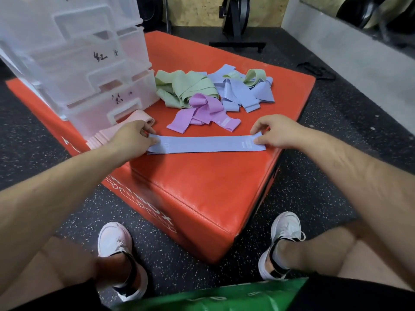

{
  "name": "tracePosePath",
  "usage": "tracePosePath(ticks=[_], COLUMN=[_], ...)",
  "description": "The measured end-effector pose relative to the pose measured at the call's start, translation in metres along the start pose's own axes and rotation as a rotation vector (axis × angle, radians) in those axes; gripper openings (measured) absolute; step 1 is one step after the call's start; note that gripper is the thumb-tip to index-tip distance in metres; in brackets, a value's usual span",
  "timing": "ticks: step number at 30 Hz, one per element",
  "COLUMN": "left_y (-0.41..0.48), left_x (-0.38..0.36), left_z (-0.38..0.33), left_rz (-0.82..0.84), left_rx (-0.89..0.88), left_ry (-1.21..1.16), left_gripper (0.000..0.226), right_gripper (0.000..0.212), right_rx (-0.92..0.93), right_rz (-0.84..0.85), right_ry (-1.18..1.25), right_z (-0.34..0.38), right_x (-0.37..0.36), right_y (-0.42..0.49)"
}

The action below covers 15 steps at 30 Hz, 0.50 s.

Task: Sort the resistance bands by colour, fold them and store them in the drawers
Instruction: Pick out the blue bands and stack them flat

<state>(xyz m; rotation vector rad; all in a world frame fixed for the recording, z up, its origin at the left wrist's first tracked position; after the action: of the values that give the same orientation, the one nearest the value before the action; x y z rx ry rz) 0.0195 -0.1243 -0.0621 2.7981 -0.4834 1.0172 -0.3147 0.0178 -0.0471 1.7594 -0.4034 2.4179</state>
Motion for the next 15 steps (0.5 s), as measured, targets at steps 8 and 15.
tracePosePath(ticks=[8, 15], left_y=[0.000, -0.021], left_x=[-0.001, -0.020], left_z=[-0.008, -0.033], left_rz=[0.009, 0.258], left_rx=[-0.188, -0.416], left_ry=[0.173, 0.220], left_gripper=[0.023, 0.034], right_gripper=[0.016, 0.046], right_rx=[0.104, 0.187], right_rz=[-0.077, 0.083], right_ry=[-0.143, -0.151], right_z=[0.005, 0.005], right_x=[0.002, -0.006], right_y=[-0.001, -0.008])
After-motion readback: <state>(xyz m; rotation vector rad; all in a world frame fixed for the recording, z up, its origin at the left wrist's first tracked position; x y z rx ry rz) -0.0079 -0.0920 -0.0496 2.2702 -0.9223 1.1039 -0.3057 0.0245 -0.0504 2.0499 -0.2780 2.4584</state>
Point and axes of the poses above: each hand's wrist, its own y-axis towards the middle knuckle, its own x-axis out of the back of the hand, z = x × y, the point moved 10 cm from there along y, towards the middle knuckle, and after that the axes turned 11 degrees about -y, right-handed, at the moved point
